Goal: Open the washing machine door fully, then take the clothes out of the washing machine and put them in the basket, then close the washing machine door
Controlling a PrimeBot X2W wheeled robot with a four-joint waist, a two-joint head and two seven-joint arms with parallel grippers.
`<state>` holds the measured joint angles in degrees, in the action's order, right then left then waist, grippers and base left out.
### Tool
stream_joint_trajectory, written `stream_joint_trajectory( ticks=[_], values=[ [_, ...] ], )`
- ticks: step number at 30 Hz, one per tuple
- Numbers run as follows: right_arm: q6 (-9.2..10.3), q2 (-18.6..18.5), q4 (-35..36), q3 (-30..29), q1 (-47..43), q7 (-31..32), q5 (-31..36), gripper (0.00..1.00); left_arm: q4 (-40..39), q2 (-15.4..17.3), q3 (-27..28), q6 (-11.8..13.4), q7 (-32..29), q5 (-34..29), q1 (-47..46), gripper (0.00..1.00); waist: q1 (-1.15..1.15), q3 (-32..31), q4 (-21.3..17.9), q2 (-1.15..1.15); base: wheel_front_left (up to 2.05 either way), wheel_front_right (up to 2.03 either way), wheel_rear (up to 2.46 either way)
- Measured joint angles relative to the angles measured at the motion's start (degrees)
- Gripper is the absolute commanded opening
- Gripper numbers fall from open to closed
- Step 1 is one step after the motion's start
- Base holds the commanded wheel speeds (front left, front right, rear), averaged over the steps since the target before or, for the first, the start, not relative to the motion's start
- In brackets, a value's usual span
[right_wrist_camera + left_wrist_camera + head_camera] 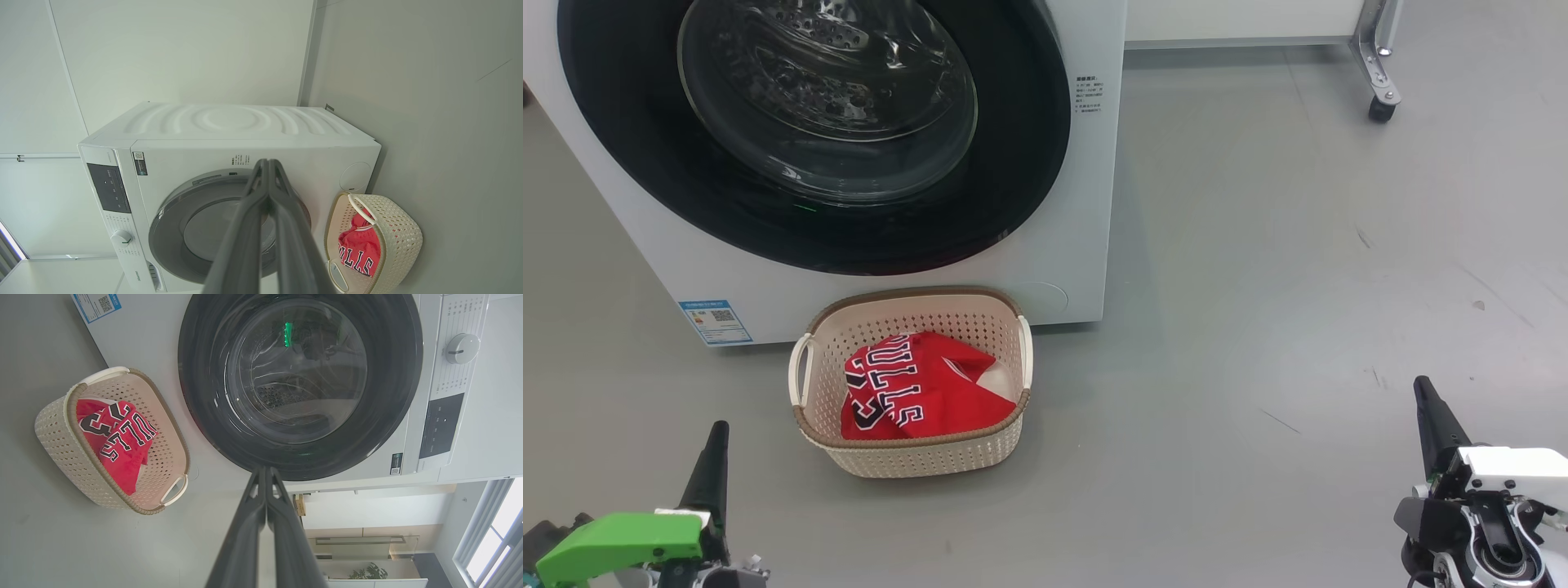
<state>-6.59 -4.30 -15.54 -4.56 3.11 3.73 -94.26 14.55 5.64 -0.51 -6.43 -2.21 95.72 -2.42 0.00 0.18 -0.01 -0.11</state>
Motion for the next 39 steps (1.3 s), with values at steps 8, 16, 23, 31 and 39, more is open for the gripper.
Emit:
stream_joint_trajectory(
  ticks=[8, 16, 23, 31, 39],
  values=[
    [0.0, 0.01, -0.13, -0.03, 0.0, 0.0, 0.0, 0.0, 0.27, -0.08, 0.04, -0.02, 0.0, 0.0, -0.01, 0.0, 0.0, -0.01, 0.0, 0.0, 0.0, 0.0, 0.0],
    [-0.02, 0.03, -0.25, -0.07, 0.0, 0.01, 0.0, 0.0, 0.43, -0.12, 0.08, -0.42, -0.01, 0.0, -0.06, 0.0, 0.0, -0.02, 0.0, 0.0, 0.0, 0.0, 0.0],
    [-0.07, 0.04, -0.3, -0.1, 0.01, 0.01, 0.0, 0.0, 0.59, -0.16, 0.12, -0.42, -0.09, 0.0, -0.13, 0.0, 0.0, -0.02, 0.01, 0.0, 0.0, 0.0, 0.0],
    [-0.07, 0.07, -0.35, -0.12, 0.02, 0.01, 0.0, 0.0, 0.76, -0.22, 0.15, -0.42, -0.1, 0.0, -0.25, 0.0, 0.0, -0.02, 0.01, 0.0, 0.0, 0.0, 0.0],
    [-0.08, 0.09, -0.48, -0.14, 0.02, 0.01, 0.0, 0.0, 0.87, -0.29, 0.19, -0.43, -0.25, 0.0, -0.29, 0.0, 0.0, -0.03, 0.01, 0.0, 0.0, 0.0, 0.0]
  ],
)
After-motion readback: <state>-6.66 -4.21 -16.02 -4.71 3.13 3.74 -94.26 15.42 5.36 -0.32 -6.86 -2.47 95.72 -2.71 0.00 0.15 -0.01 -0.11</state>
